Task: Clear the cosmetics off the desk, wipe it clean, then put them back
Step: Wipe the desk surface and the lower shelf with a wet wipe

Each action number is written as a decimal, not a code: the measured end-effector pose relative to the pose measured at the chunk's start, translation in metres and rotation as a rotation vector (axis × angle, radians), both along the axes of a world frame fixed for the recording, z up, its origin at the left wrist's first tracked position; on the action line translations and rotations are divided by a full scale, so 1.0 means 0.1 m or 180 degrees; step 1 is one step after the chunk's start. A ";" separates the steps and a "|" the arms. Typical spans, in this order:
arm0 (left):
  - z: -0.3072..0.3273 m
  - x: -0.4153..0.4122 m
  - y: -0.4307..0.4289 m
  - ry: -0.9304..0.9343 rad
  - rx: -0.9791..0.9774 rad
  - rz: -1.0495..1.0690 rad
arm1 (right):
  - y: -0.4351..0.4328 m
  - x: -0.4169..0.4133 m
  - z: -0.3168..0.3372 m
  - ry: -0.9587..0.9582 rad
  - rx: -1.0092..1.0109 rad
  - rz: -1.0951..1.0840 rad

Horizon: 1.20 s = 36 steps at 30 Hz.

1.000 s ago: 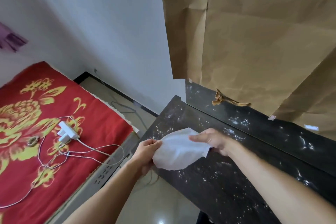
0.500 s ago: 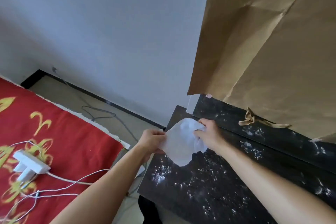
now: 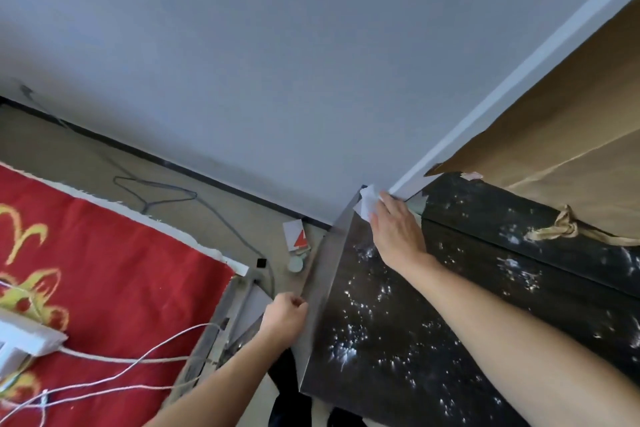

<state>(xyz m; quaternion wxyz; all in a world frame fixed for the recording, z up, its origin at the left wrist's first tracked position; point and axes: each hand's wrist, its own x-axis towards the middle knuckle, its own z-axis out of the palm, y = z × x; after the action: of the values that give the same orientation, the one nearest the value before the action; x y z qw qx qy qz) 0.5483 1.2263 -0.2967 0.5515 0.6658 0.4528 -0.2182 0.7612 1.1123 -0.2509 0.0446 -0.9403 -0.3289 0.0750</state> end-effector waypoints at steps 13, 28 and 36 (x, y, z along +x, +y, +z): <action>-0.09 -0.37 -0.48 0.0163 0.0455 -0.0260 | -0.29 -0.31 0.12 0.0665 0.0539 0.0015; -0.07 -0.43 -0.78 0.0274 0.1191 0.0795 | -0.68 -0.83 -0.12 0.1226 0.0680 0.0957; -0.10 -0.42 -0.83 0.0188 0.1651 0.0970 | -0.59 0.21 -0.12 -0.0004 0.0553 0.0090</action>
<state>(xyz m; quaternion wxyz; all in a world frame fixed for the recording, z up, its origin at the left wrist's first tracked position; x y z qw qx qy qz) 0.5067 1.1434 -0.3068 0.3761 0.7022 0.6038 -0.0293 0.7818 1.0537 -0.2629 0.1248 -0.9282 -0.3474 0.0462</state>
